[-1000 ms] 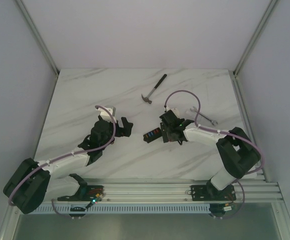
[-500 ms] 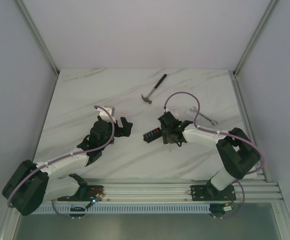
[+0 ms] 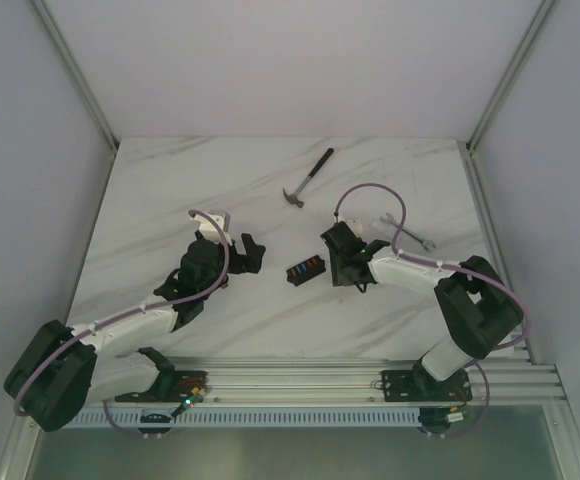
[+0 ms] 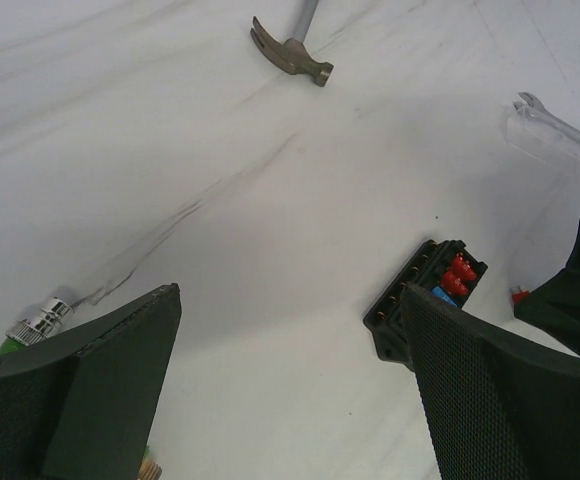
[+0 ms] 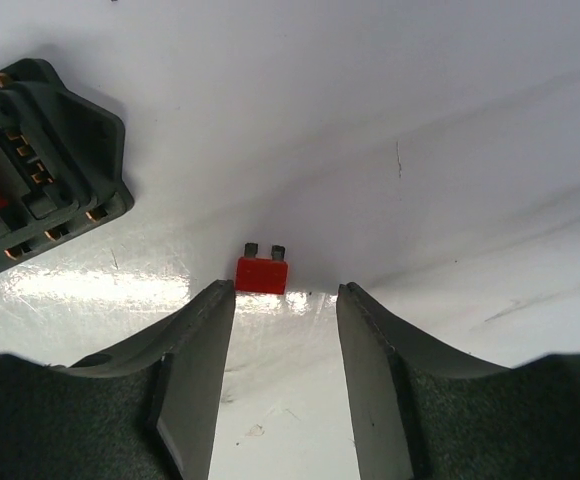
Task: Snap on the fuse box
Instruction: Pick up the fuse from the center of the board.
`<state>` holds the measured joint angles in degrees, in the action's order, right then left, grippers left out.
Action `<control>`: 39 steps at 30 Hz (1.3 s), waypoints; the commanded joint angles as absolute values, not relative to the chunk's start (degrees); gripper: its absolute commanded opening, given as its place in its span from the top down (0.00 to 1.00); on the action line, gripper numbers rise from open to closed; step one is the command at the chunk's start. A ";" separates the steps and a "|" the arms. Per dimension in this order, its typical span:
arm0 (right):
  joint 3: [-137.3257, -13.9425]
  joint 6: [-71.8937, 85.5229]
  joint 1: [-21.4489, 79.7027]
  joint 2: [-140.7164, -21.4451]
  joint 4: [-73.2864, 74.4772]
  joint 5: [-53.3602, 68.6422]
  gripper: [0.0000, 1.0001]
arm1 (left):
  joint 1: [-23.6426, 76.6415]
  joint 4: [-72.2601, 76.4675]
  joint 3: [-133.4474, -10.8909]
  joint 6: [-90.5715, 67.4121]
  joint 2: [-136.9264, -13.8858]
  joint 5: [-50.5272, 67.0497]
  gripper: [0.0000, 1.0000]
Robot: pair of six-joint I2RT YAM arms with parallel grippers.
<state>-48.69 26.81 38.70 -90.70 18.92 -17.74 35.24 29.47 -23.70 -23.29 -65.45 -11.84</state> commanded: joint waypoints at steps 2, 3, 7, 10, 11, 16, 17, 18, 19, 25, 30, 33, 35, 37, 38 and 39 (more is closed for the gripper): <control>-47.36 27.71 37.91 -90.64 20.79 -19.50 0.50 | 35.04 29.12 -25.23 -22.69 -64.49 -11.43 0.00; -47.08 27.93 37.64 -90.23 20.75 -20.00 0.51 | 34.99 29.05 -25.27 -22.61 -64.33 -11.43 0.00; -46.95 25.51 37.41 -89.39 19.77 -17.54 0.50 | 34.98 28.91 -25.25 -22.26 -64.29 -11.43 0.00; -47.43 23.73 37.35 -90.71 18.77 -14.95 0.50 | 34.99 28.96 -25.46 -22.27 -64.62 -11.08 0.00; -47.53 23.53 37.35 -91.16 18.54 -14.65 0.51 | 35.03 29.00 -25.49 -22.35 -64.68 -10.95 0.00; -48.11 22.78 37.35 -92.50 17.63 -14.17 0.52 | 34.94 28.84 -25.49 -22.33 -64.60 -10.66 0.00; -48.22 22.72 37.35 -92.78 17.59 -14.11 0.53 | 34.98 28.83 -25.54 -22.40 -64.60 -10.64 0.00; -48.31 22.76 37.35 -93.03 17.58 -13.96 0.55 | 34.99 28.78 -25.57 -22.37 -64.61 -10.64 0.00; -48.38 22.76 37.38 -93.25 17.60 -13.56 0.56 | 35.03 28.75 -25.62 -22.40 -64.64 -10.63 0.00; -48.59 22.89 37.36 -94.15 18.06 -13.40 0.62 | 35.00 28.65 -25.85 -22.35 -64.86 -10.33 0.00; -48.71 23.80 37.35 -94.03 19.51 -14.28 0.63 | 34.99 28.56 -26.11 -22.39 -64.98 -9.87 0.00; -48.74 25.00 37.04 -94.29 20.47 -15.98 0.63 | 34.98 28.65 -26.39 -22.35 -65.31 -9.61 0.01; -48.65 25.97 36.63 -94.61 20.80 -17.10 0.63 | 34.98 28.65 -26.53 -22.33 -65.47 -9.35 0.01; -48.53 26.71 36.20 -94.87 20.87 -17.86 0.63 | 34.94 28.49 -26.72 -22.36 -65.67 -9.15 0.01; -48.52 26.87 36.08 -95.04 20.89 -18.12 0.64 | 34.95 28.41 -26.73 -22.40 -65.73 -9.08 0.01; -48.50 26.92 36.00 -95.16 20.90 -18.25 0.64 | 34.97 28.35 -26.72 -22.33 -65.74 -9.06 0.01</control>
<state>-49.47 25.32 36.91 -92.14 16.58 -15.00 35.24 28.73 -25.21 -23.03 -65.32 -10.07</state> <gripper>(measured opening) 0.368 0.994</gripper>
